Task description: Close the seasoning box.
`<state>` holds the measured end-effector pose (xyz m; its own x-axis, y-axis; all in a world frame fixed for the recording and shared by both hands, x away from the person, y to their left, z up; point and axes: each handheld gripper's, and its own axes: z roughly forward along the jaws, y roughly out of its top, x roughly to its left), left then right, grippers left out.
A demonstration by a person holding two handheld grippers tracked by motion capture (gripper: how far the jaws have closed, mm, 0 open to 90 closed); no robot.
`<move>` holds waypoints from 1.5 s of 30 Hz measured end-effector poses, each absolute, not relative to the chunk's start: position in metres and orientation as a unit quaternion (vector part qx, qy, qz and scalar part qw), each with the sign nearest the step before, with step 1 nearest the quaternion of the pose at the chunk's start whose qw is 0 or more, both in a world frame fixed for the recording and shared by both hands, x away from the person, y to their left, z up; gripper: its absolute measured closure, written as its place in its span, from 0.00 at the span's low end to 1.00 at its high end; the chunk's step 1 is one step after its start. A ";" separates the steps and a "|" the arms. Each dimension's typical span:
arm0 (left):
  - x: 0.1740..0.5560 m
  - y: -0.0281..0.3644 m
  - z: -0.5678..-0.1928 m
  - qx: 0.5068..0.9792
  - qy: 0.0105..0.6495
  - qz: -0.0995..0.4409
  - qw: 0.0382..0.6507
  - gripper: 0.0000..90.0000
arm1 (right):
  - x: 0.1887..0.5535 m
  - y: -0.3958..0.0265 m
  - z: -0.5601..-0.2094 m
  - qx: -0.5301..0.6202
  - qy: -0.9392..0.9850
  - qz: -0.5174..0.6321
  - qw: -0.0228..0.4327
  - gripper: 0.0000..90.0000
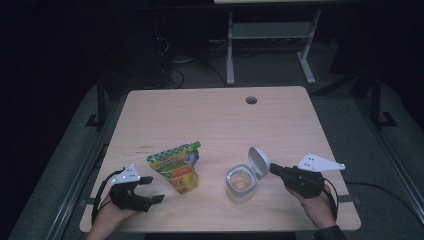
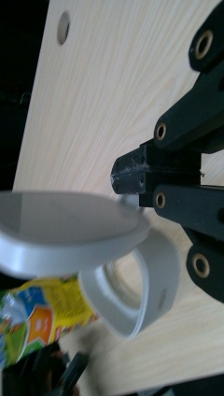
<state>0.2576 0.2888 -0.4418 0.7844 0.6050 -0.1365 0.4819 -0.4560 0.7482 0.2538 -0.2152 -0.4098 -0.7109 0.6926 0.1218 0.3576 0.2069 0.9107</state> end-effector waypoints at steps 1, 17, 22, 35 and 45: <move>0.258 0.289 -0.442 0.851 0.318 0.075 0.412 0.19 | 0.254 -0.213 -0.408 0.343 0.760 0.529 0.158 1.00; 0.258 0.288 -0.444 0.851 0.319 0.071 0.411 0.19 | 0.253 -0.192 -0.398 0.311 0.765 0.545 0.146 1.00; 0.258 0.288 -0.444 0.852 0.319 0.068 0.410 0.19 | 0.252 -0.189 -0.398 0.309 0.767 0.544 0.145 1.00; 0.257 0.286 -0.445 0.850 0.318 0.069 0.415 0.19 | 0.257 -0.211 -0.408 0.352 0.754 0.528 0.171 0.83; 0.257 0.287 -0.445 0.848 0.317 0.078 0.417 0.19 | 0.255 -0.230 -0.428 0.391 0.751 0.496 0.194 0.58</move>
<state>0.2566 0.2871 -0.4449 0.7864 0.6031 -0.1334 0.4737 -0.4502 0.7569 0.2554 -0.2301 -0.4282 -0.6192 0.7792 0.0968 0.3952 0.2027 0.8959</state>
